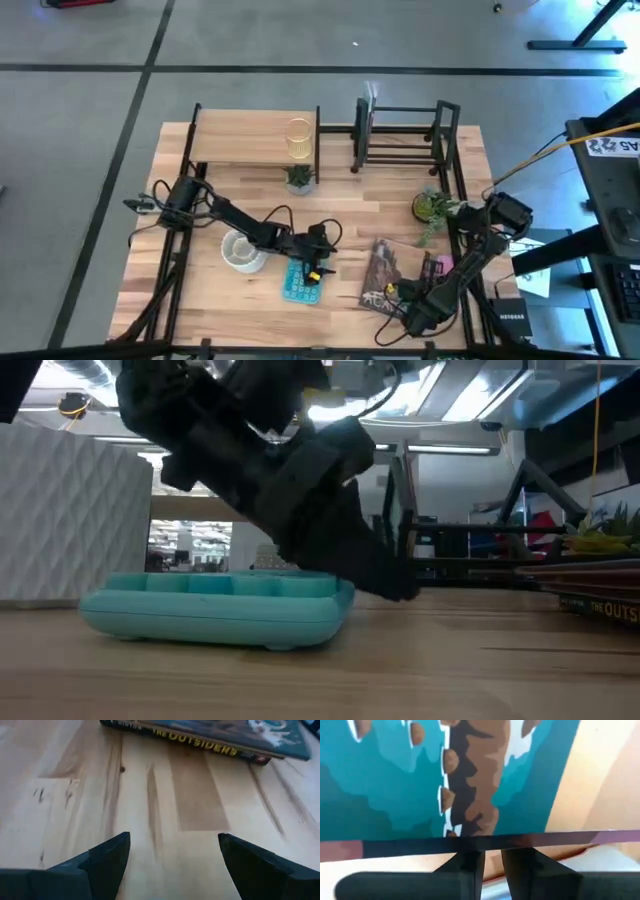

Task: Stock shelves
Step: Put the brown book on the book shelf

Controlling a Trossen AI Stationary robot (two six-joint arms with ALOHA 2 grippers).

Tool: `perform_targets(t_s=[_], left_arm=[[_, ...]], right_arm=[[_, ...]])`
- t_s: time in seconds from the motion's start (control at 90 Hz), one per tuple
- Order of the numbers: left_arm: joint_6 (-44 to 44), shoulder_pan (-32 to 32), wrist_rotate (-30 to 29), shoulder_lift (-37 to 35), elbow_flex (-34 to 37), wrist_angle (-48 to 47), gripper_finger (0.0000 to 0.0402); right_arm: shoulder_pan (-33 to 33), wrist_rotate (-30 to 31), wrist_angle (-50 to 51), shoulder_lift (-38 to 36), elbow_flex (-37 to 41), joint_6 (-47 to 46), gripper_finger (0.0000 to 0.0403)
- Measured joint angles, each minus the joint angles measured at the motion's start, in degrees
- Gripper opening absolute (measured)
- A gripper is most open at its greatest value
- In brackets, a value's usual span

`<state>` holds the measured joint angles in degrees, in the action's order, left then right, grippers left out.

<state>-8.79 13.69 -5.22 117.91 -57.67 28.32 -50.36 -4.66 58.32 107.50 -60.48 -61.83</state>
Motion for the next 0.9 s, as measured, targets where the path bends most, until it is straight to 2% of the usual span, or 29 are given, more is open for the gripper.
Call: perform_targets(t_s=[0.511,0.9], left_arm=[[-0.2,-0.7,1.7,0.0,0.0,0.7,0.0295],[-1.3,-0.6,1.7,0.0,0.0,0.6,0.0295]], right_arm=[[8.5,3.9,-0.5,0.4,-0.6,13.9,0.0049],[13.9,8.9,-0.7,0.7,-3.5,20.9,0.0049]])
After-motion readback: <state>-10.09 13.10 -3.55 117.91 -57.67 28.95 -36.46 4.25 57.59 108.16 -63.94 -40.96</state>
